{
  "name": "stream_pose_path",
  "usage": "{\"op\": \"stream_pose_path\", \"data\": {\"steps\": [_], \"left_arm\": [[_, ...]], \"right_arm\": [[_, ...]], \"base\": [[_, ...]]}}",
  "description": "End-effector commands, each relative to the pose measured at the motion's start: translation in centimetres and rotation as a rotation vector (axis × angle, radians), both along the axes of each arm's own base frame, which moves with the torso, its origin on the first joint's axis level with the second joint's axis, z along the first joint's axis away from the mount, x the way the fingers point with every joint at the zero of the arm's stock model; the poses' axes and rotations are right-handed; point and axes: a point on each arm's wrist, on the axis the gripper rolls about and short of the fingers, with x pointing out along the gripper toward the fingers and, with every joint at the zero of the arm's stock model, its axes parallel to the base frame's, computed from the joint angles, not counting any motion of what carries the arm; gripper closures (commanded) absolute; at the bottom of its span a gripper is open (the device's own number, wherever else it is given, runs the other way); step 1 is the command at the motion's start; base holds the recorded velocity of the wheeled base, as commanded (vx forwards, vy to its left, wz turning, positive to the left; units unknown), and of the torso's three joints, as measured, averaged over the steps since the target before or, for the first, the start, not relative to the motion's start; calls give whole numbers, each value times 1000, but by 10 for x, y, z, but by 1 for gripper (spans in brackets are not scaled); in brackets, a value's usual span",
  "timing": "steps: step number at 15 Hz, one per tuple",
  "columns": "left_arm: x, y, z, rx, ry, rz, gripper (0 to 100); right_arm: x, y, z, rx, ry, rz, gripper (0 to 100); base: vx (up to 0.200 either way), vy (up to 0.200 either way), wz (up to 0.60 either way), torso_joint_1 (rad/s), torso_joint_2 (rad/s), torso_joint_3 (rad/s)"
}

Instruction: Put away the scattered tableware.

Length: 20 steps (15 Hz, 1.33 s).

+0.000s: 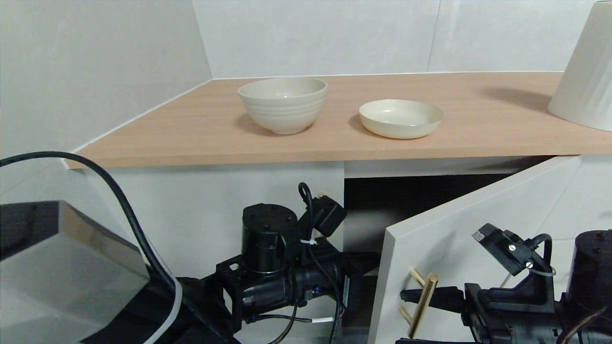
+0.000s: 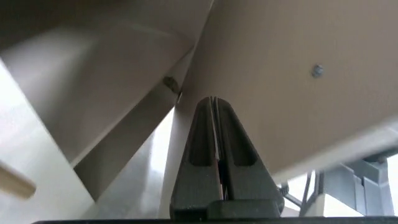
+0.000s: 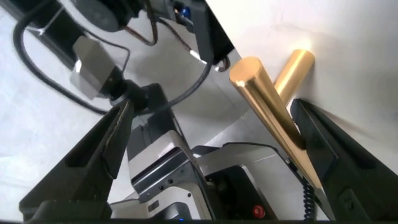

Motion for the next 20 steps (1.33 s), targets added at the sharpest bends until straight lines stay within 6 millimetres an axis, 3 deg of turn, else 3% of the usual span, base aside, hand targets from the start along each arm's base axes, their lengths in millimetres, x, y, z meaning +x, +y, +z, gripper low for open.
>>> {"op": "stream_pose_path", "data": {"steps": [1, 7, 10, 13, 16, 20], "left_arm": [[-1, -6, -5, 11, 14, -13, 100], [-17, -24, -2, -28, 63, -63, 100], [-22, -27, 3, -42, 67, -75, 100], [-25, -29, 5, -62, 97, -74, 100], [-28, -29, 6, -61, 95, -65, 100], [-34, -35, 6, -58, 95, -69, 100]], "right_arm": [[0, -1, 0, -4, -8, -30, 0], [-5, -16, -6, -41, -15, -176, 0], [-18, -33, 5, -25, -68, -203, 0], [-24, -48, 12, -121, -136, -268, 0], [-39, -60, 35, -132, -163, -321, 0], [-47, -65, 46, -128, -168, -323, 0]], "base": [[0, 0, 0, 0, 0, 0], [0, 0, 0, 0, 0, 0], [0, 0, 0, 0, 0, 0], [0, 0, 0, 0, 0, 0], [0, 0, 0, 0, 0, 0], [0, 0, 0, 0, 0, 0]]}}
